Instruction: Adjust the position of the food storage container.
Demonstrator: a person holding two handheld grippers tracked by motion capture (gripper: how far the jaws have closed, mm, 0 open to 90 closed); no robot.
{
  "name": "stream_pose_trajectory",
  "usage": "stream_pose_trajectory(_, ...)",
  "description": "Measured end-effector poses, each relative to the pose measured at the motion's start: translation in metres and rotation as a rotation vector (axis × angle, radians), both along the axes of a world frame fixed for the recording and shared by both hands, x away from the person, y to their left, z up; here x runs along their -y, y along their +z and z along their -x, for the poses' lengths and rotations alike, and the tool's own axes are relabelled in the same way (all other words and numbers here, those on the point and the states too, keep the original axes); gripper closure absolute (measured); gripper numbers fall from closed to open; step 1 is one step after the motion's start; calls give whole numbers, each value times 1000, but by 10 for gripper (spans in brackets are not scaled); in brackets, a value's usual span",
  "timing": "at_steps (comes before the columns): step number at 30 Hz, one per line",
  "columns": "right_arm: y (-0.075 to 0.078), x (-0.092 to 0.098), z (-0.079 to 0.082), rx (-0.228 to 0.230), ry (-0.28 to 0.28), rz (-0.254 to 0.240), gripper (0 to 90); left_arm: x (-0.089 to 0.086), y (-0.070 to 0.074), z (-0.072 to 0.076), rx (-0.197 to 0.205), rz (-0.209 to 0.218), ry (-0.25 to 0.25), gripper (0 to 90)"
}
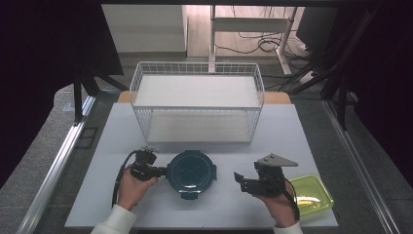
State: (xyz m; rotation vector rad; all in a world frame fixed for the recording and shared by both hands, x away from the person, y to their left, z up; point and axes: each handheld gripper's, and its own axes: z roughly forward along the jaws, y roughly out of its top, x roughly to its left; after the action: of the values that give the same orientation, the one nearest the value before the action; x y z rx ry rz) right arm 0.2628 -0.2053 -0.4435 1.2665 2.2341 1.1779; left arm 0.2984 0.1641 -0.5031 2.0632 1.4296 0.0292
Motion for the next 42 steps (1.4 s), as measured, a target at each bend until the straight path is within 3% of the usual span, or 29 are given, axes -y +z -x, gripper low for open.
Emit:
stream_pose_trajectory(10,1,-3,1,3,-1,10,181,20,0,-1,2,17,-32,900)
stream_pose_trajectory(22,-1,-1,-1,4,-11,4,176,24,-1,-3,-2,36,-45,900)
stream_pose_trajectory(24,1,0,-1,-7,-27,-47,173,16,3,-4,40,64,-23,894)
stream_pose_trajectory(25,1,0,-1,-7,-27,-47,173,16,3,-4,40,64,-23,888)
stream_pose_trajectory(27,4,0,0,-1,-29,-60,173,6,9,-2,79,44,4,874)
stream_pose_trajectory(28,4,1,0,-1,-25,-66,172,-2,16,3,119,54,22,856)
stream_pose_trajectory(31,4,2,0,3,-21,-63,172,-6,22,10,150,61,28,765)
stream_pose_trajectory(34,4,1,0,-1,-10,-61,170,-5,31,22,184,63,4,464)
stream_pose_trajectory(37,4,-1,1,-2,8,-52,171,-5,39,28,213,70,-25,272)
stream_pose_trajectory(41,4,-1,1,-10,23,-46,169,-9,41,33,223,110,-13,199)
stream_pose_trajectory(42,2,0,0,-27,32,-68,167,-11,40,33,217,120,-20,168)
